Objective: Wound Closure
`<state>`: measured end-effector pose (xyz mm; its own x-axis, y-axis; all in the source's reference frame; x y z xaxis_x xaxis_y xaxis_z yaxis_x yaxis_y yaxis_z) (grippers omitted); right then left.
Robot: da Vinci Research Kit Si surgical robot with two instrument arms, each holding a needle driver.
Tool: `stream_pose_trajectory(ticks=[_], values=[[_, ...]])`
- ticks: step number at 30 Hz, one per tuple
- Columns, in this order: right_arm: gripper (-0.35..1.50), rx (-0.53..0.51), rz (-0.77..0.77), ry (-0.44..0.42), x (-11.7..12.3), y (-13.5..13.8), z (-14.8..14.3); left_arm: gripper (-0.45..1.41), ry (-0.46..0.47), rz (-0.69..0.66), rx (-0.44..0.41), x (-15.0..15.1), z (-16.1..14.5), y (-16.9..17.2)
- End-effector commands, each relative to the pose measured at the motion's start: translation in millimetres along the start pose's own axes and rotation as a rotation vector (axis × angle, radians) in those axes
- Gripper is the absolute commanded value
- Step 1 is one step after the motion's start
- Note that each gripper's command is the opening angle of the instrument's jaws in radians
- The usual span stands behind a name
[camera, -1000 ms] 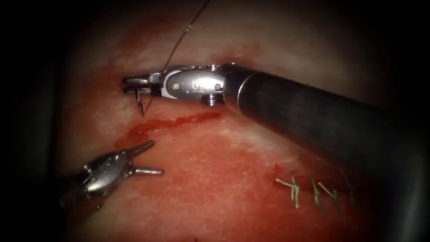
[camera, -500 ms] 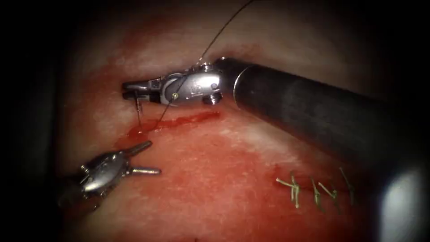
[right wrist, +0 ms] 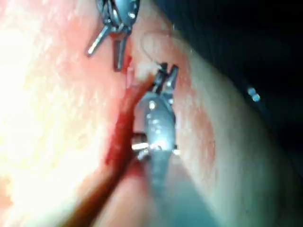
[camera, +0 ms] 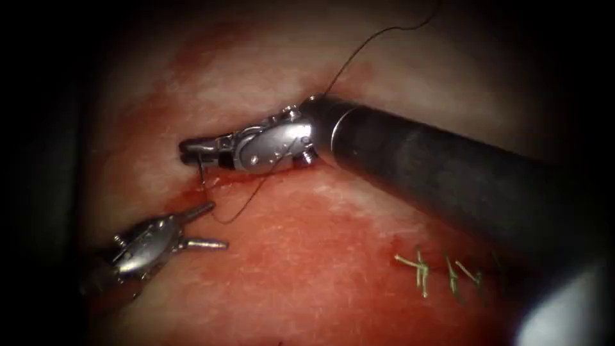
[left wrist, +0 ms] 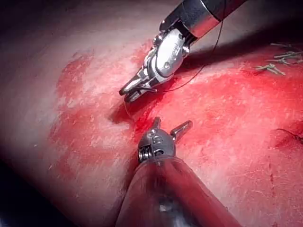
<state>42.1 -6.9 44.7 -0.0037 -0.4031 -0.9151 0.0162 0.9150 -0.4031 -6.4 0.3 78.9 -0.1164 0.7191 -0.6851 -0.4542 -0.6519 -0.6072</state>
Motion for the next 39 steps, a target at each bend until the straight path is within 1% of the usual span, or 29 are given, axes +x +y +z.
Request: stream_pose_trajectory(ticks=[1,9,11,18,24,35,39], values=[[-0.35,0.005,-0.019,0.009,-0.3,-0.4,0.4,0.39,0.000,-0.001,-0.002,-0.6,0.9,-0.2],[-0.35,0.023,-0.049,0.011,-0.6,-3.2,-0.3,0.39,0.001,-0.006,-0.001,-0.7,0.9,-0.2],[-0.35,0.023,-0.024,0.006,-0.9,-3.7,-0.5,0.39,0.001,-0.006,-0.002,-0.7,0.9,-0.2],[-0.35,0.030,0.038,-0.009,-1.3,-4.0,-0.6,0.37,0.001,-0.006,-0.002,-0.7,0.9,-0.2],[-0.35,0.052,0.098,-0.024,-1.8,-5.3,-0.7,0.37,-0.002,-0.005,-0.002,-0.8,0.9,-0.3],[-0.35,0.103,0.233,-0.066,-3.6,-7.1,-0.5,0.37,-0.007,-0.008,-0.001,-1.1,0.9,-0.2],[-0.35,0.122,0.256,-0.078,-3.9,-7.9,-0.5,0.37,-0.006,-0.008,-0.001,-1.1,1.0,-0.2]])
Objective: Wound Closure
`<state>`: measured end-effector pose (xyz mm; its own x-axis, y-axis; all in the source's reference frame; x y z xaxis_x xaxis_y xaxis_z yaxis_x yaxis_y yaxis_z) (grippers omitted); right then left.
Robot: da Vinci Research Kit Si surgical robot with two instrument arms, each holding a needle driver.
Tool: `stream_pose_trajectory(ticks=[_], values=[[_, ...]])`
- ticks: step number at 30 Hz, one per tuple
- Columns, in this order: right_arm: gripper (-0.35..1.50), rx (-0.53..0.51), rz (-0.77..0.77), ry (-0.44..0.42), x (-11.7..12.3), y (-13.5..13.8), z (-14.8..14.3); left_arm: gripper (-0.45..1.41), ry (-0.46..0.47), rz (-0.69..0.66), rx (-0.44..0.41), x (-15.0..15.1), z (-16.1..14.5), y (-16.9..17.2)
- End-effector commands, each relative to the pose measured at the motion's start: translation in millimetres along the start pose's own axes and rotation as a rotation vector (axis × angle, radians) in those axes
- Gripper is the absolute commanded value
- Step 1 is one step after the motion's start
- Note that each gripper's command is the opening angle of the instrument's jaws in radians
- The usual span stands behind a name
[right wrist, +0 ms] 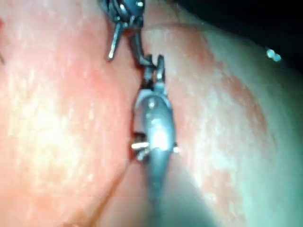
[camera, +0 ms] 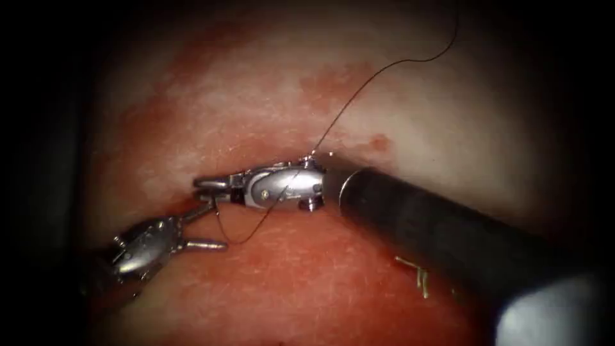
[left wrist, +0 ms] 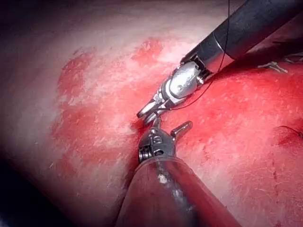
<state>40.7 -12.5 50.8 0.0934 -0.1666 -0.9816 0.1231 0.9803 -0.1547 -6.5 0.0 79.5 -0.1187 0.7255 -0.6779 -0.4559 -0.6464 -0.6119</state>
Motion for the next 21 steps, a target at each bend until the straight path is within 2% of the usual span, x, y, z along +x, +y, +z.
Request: stream_pose_trajectory(ticks=[1,7,15,21], values=[[-0.35,0.003,0.002,0.000,-0.6,-0.1,0.9,0.37,-0.003,0.000,-0.001,-0.5,0.8,0.0],[-0.35,-0.031,0.014,-0.001,-0.1,1.1,0.7,0.37,-0.002,0.000,0.001,-0.5,1.1,0.1],[-0.35,-0.078,-0.005,0.004,3.1,5.2,0.9,0.36,-0.010,-0.005,0.002,-1.3,1.6,-0.2],[-0.35,-0.096,0.018,0.003,3.8,7.7,1.2,0.36,-0.016,-0.010,0.003,-2.0,1.9,-0.4]])
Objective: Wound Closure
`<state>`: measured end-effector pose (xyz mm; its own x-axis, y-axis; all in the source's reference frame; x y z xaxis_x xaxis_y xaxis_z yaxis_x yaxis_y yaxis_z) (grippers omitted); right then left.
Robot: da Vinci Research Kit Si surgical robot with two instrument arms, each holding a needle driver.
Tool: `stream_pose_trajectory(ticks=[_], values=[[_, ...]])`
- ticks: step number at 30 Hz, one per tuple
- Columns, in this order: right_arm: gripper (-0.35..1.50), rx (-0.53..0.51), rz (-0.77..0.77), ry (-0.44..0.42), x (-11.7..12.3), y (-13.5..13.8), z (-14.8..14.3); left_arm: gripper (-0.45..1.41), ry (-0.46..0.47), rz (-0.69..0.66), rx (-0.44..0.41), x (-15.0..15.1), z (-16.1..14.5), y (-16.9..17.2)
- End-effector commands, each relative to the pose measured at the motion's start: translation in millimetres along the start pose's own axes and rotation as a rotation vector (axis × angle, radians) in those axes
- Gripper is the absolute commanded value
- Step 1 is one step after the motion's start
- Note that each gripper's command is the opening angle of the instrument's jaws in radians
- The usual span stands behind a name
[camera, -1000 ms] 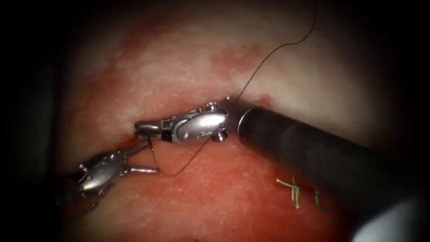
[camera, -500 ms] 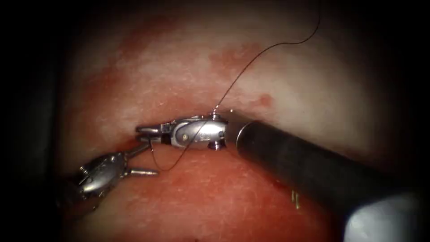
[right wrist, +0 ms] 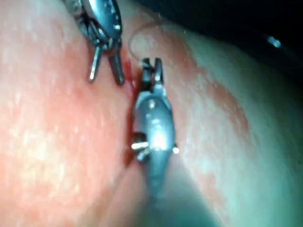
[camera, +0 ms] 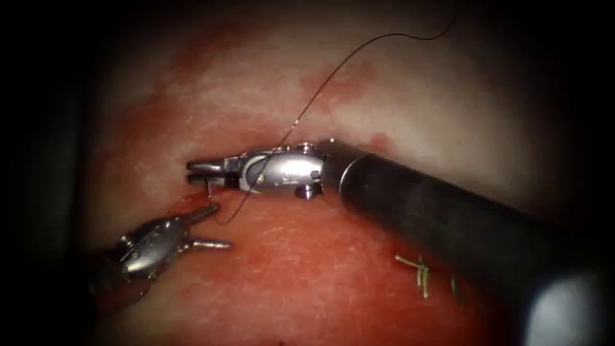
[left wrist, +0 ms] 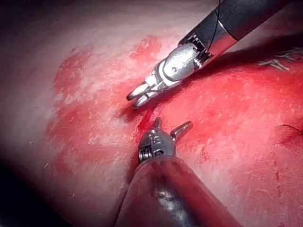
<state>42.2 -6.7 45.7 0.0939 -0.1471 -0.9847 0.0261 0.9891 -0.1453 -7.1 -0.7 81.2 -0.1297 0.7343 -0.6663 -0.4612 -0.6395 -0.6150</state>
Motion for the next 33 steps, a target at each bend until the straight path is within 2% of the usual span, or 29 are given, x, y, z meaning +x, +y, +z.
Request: stream_pose_trajectory(ticks=[1,12,21,33], values=[[-0.35,-0.004,0.000,0.002,-0.3,1.1,1.0,0.36,-0.002,-0.002,-0.001,-0.5,0.8,-0.1],[-0.35,-0.016,-0.006,0.008,-0.6,2.0,1.1,0.36,-0.005,-0.005,-0.002,-0.8,0.6,0.0],[-0.35,-0.032,0.006,0.016,0.0,4.0,0.9,0.36,-0.004,-0.003,-0.006,-1.1,0.6,-0.1],[-0.35,-0.031,-0.009,0.025,0.3,4.1,1.2,0.36,-0.004,-0.002,-0.006,-1.2,0.5,-0.2]])
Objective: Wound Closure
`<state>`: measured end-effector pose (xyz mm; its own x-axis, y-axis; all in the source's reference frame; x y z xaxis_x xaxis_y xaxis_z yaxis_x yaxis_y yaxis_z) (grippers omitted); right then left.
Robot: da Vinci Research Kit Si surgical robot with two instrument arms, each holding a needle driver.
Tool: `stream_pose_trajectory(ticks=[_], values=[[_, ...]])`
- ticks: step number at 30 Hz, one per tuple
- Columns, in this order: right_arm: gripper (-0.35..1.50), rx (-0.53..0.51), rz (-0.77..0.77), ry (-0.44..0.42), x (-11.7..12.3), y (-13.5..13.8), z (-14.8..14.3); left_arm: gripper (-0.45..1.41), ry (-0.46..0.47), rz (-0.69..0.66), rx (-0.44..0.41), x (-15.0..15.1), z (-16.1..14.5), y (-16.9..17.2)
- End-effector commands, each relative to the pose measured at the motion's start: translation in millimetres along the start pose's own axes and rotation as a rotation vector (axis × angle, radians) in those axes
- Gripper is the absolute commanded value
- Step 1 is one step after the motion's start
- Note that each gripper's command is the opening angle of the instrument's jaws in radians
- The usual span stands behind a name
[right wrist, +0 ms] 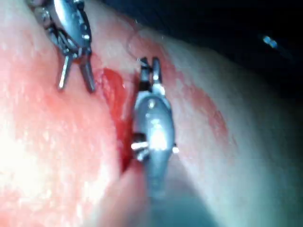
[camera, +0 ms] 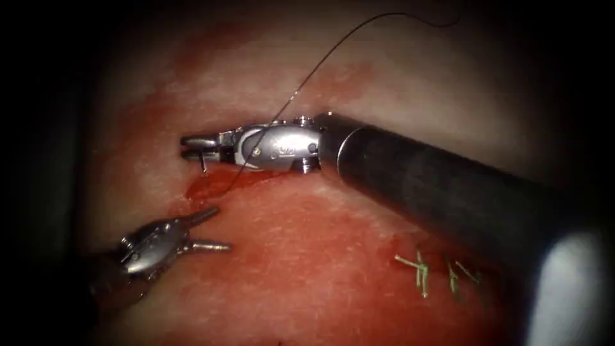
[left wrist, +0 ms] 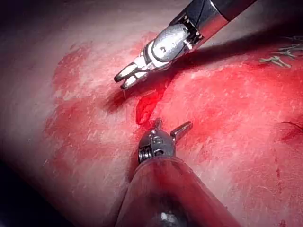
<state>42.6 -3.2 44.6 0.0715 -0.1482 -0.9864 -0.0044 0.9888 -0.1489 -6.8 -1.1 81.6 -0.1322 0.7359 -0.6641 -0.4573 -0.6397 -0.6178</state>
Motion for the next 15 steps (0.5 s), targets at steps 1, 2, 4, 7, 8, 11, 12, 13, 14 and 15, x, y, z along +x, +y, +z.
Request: stream_pose_trajectory(ticks=[1,2,4,7,8,11,12,13,14,15], values=[[-0.35,0.000,0.004,0.003,-0.4,0.5,1.0,0.36,0.000,-0.001,-0.002,-0.5,0.8,0.0],[-0.35,0.000,0.015,0.003,-0.4,0.5,1.0,0.36,0.000,-0.001,-0.002,-0.5,0.8,0.0],[-0.35,0.000,0.046,0.003,-0.6,0.7,0.9,0.36,0.000,-0.001,-0.002,-0.5,0.8,0.0],[-0.35,-0.004,0.048,0.004,-0.7,1.0,0.9,0.36,0.000,-0.001,-0.002,-0.5,0.7,-0.1],[-0.35,-0.007,0.049,0.004,-0.7,1.1,0.9,0.36,0.000,-0.001,-0.002,-0.5,0.7,-0.1],[-0.35,-0.012,0.060,0.005,-0.6,1.7,0.9,0.36,0.000,-0.001,-0.002,-0.5,0.7,-0.1],[-0.35,-0.012,0.066,0.005,-0.6,1.7,0.9,0.36,0.000,0.000,-0.002,-0.5,0.7,-0.1],[-0.35,-0.012,0.078,0.006,-0.6,1.8,1.0,0.36,0.000,0.000,-0.002,-0.5,0.7,-0.1],[-0.35,-0.012,0.102,0.006,-0.6,1.8,1.0,0.36,0.000,0.000,-0.002,-0.5,0.7,-0.1],[-0.35,-0.012,0.114,0.006,-0.6,1.9,1.0,0.36,0.000,0.000,-0.002,-0.5,0.7,-0.1]])
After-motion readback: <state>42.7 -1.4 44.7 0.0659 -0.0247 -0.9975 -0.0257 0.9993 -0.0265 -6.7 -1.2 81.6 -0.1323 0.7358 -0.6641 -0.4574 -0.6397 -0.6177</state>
